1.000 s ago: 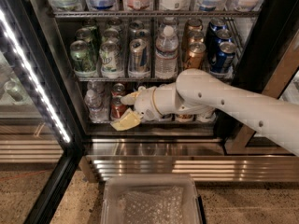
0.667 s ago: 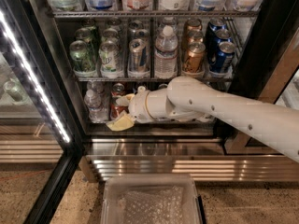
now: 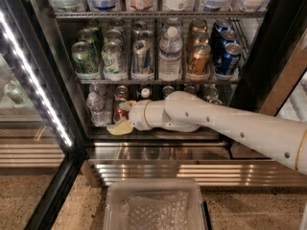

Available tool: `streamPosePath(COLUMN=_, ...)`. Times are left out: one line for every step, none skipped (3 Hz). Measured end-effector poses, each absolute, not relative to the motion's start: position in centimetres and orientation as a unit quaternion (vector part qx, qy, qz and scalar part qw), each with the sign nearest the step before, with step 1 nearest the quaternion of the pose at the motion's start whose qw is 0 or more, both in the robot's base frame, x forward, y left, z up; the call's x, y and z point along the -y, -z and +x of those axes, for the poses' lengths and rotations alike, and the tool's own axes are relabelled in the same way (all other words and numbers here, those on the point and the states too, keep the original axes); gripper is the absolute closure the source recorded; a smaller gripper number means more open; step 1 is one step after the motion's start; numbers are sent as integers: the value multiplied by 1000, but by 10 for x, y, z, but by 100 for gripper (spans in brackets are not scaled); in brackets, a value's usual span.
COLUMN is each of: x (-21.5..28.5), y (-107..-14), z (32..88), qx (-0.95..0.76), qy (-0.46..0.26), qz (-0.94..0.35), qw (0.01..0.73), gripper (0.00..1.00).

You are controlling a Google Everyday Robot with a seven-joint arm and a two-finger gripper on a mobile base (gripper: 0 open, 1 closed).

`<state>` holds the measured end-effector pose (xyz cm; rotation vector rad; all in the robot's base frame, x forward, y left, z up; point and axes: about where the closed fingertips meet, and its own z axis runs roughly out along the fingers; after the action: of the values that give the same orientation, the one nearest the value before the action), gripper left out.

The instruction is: Pick water bottle from bottom shelf of fridge

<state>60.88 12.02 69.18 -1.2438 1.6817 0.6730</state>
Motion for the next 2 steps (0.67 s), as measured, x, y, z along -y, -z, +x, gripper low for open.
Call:
streamPosePath(x=-120, y=-689, z=609, qx=-683, qy=-274, qz=-503, qw=454, gripper=50)
streamPosePath(x=-120, y=-689, z=609, qx=-683, qy=-274, qz=-503, qw=454, gripper=74)
